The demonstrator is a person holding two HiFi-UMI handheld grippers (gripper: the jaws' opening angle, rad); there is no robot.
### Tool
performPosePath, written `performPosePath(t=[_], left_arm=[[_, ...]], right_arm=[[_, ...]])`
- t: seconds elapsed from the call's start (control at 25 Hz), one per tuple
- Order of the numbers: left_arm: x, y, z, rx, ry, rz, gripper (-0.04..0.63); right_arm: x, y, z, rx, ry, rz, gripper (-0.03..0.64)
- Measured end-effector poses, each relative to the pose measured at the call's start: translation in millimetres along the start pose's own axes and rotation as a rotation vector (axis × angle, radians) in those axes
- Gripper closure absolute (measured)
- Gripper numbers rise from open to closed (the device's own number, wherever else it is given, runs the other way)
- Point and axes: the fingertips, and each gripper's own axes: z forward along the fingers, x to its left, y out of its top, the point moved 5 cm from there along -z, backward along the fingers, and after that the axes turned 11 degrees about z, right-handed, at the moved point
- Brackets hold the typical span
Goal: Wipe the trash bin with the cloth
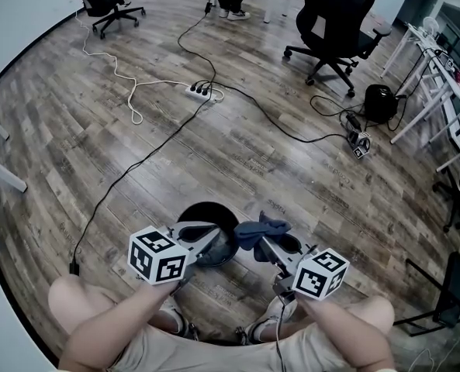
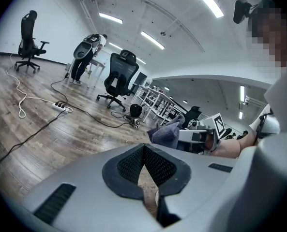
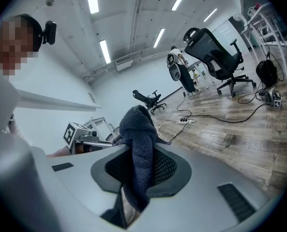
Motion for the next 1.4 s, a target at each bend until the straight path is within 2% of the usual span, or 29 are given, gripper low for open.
performPosePath(t=[1.4], left_arm=[[-4.0,0.6,0.6,0.002,-0.023,-0.027,0.584]], right_arm=[[-3.0,-4.4,1.0,0.019,-0.005,0.025,0.540]])
